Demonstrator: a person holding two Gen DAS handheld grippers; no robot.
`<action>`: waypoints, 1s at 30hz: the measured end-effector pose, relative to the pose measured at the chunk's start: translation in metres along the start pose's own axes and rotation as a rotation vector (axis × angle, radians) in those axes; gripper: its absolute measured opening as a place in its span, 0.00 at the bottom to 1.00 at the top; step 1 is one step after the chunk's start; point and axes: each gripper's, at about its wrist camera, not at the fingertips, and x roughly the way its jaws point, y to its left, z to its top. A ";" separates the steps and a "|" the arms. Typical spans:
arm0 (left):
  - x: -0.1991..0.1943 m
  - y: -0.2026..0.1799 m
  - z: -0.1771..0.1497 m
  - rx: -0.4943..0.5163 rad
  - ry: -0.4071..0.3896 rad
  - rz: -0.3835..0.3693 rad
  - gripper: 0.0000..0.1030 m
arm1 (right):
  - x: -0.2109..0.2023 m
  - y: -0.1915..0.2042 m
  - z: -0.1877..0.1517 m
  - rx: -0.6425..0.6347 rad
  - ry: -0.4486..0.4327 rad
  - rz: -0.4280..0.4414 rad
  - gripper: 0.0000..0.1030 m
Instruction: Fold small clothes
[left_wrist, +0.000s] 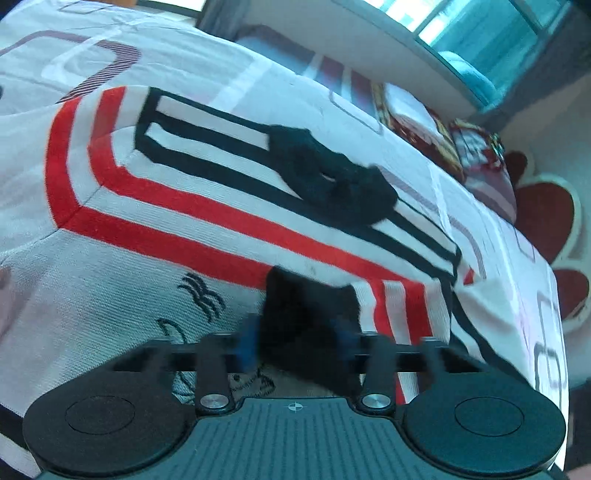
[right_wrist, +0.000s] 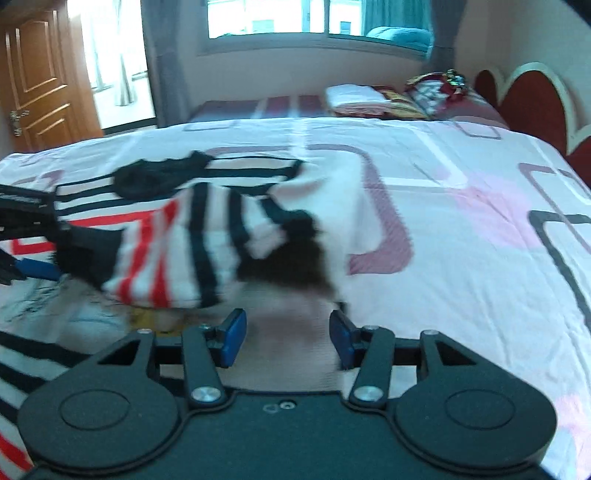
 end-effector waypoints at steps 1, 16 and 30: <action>0.000 0.001 0.000 -0.012 -0.011 0.008 0.14 | 0.002 -0.004 0.000 0.002 -0.004 -0.012 0.48; -0.060 0.049 0.030 -0.058 -0.270 0.094 0.01 | 0.024 -0.015 0.012 0.046 -0.021 -0.024 0.31; -0.060 0.068 0.019 -0.062 -0.183 0.137 0.01 | 0.016 -0.032 0.008 0.102 -0.002 0.028 0.24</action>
